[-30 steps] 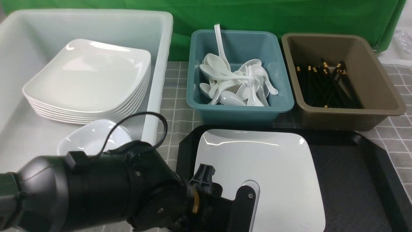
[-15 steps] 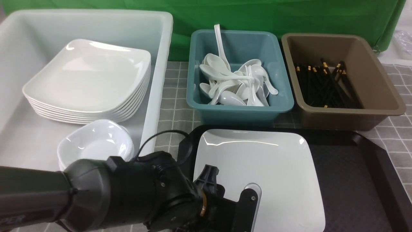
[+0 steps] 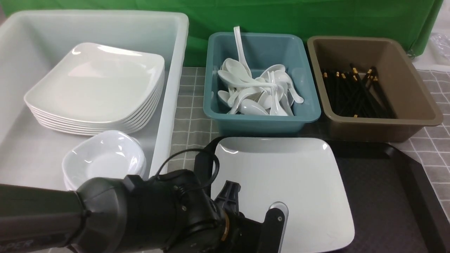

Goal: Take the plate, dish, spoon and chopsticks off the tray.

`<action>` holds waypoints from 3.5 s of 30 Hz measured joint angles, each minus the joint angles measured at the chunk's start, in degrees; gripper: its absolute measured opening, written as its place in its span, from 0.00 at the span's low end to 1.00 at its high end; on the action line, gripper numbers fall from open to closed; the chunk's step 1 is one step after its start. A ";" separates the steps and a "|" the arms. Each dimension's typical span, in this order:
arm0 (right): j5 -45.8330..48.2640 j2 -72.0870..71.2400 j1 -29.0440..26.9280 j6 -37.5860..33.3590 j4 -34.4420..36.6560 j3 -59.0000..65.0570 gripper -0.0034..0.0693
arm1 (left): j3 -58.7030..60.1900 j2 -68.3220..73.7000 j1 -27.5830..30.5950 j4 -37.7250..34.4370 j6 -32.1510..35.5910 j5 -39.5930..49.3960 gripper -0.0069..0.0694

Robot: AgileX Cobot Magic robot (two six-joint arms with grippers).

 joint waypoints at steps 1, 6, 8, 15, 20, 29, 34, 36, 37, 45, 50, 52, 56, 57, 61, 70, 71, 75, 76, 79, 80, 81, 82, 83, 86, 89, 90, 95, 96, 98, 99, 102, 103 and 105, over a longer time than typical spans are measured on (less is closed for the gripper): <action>-0.15 0.00 0.00 0.00 0.00 0.00 0.32 | 0.16 -1.39 -1.15 -0.53 -0.18 1.51 0.34; -1.78 0.00 0.00 0.10 0.00 0.00 0.33 | 0.23 -10.44 -6.05 -1.69 -1.78 5.37 0.20; -3.56 0.00 0.00 0.47 0.00 0.00 0.33 | 0.23 -14.49 -7.31 -2.29 -2.32 5.83 0.15; -9.90 0.00 0.00 6.19 -3.47 0.00 0.23 | 0.59 -28.35 -8.06 -5.58 -5.76 9.23 0.13; -11.64 0.38 0.00 11.70 -8.64 0.00 0.09 | 0.83 -34.18 -8.06 -5.72 -6.09 8.48 0.13; -15.13 7.52 0.00 15.12 -9.49 -1.58 0.08 | -7.46 -39.49 -6.92 4.14 -17.47 10.97 0.13; -17.68 14.50 0.00 13.60 -9.17 -4.91 0.08 | -10.64 -38.11 4.42 13.89 -22.53 13.98 0.13; -18.44 16.78 0.00 12.20 -9.02 -6.21 0.08 | -10.64 -35.93 11.23 15.13 -22.67 14.03 0.13; -18.67 17.54 0.00 11.67 -9.02 -6.66 0.08 | -10.64 -34.80 14.37 15.21 -22.73 13.66 0.13; -19.05 19.85 0.00 9.20 -8.96 -6.97 0.08 | -10.64 -20.26 36.86 16.80 -21.47 4.01 0.13; -18.37 19.79 0.00 8.31 -8.96 -6.97 0.08 | -10.64 -12.31 39.13 20.99 -20.69 1.71 0.13; -18.33 19.79 0.00 8.16 -8.96 -6.97 0.08 | -10.64 -10.19 39.23 22.31 -20.69 1.18 0.13; -18.14 19.79 0.00 7.77 -8.52 -6.97 0.08 | -10.64 -6.78 39.55 23.66 -20.60 -0.46 0.13; -18.14 19.79 0.00 7.71 -8.22 -6.97 0.08 | -10.66 -6.08 39.55 23.94 -20.55 -0.77 0.13; -17.85 19.79 0.00 6.95 -6.64 -6.97 0.08 | -10.71 -3.65 40.10 24.59 -20.54 -1.38 0.13; -15.95 19.79 0.00 5.71 -3.82 -6.97 0.08 | -10.71 -0.67 40.72 25.09 -25.85 -5.75 0.15; -15.75 19.79 0.00 5.56 -3.46 -6.97 0.08 | -10.71 -0.59 40.72 25.05 -26.02 -6.48 0.16; -15.52 19.79 0.00 4.27 -1.17 -6.97 0.08 | -10.71 -0.24 40.72 25.20 -26.10 -8.40 0.29; -15.55 19.79 0.00 4.07 -0.63 -6.97 0.08 | -10.71 -0.24 40.72 25.27 -26.10 -8.40 0.32; -15.55 19.79 0.00 3.01 0.98 -6.97 0.08 | -10.77 -0.24 40.72 25.58 -26.10 -7.36 0.46; -15.51 19.79 0.00 2.90 1.50 -6.97 0.08 | -10.77 -0.43 40.72 25.16 -26.10 -6.54 0.53; -15.51 19.79 0.00 2.84 1.67 -6.97 0.09 | -10.77 -0.52 40.74 24.89 -26.10 -6.07 0.57; -15.51 19.79 0.00 2.84 1.88 -6.97 0.09 | -10.77 -0.96 40.74 23.66 -26.10 -5.37 0.62; -15.51 19.79 0.00 2.78 2.04 -6.97 0.09 | -10.77 -1.43 40.74 21.99 -26.10 -4.77 0.66; -15.51 19.79 0.00 1.59 2.51 -6.97 0.10 | -10.81 -5.07 40.74 15.37 -26.10 -2.36 0.79; -15.51 19.79 0.00 0.93 2.64 -6.97 0.10 | -10.81 -9.03 40.74 9.60 -26.10 -0.15 0.84; -15.51 19.79 0.00 0.55 2.70 -6.97 0.10 | -10.88 -11.76 40.45 5.63 -26.10 1.10 0.86; -15.51 19.79 0.00 0.04 2.81 -6.97 0.11 | -9.77 -29.65 36.69 -9.67 -28.63 3.68 0.72; -15.51 19.74 0.00 0.01 2.81 -6.97 0.12 | -9.61 -31.17 36.52 -9.67 -28.60 3.68 0.71; -15.51 19.74 0.00 -0.03 2.81 -6.97 0.12 | -7.76 -37.46 35.18 -13.75 -28.77 2.89 0.57; -15.51 19.74 0.00 -0.03 2.81 -6.97 0.12 | -4.02 -44.53 34.01 -17.51 -28.56 1.41 0.37; -15.51 19.74 0.00 -0.03 2.81 -6.97 0.13 | 3.22 -54.70 33.16 -23.30 -25.98 -2.55 0.16; -15.51 19.74 0.00 -0.03 2.81 -6.97 0.13 | 6.01 -57.84 33.16 -25.08 -25.14 -4.33 0.13; -15.51 19.74 0.00 -0.03 2.81 -6.97 0.13 | 8.23 -60.08 33.16 -26.30 -24.65 -6.15 0.12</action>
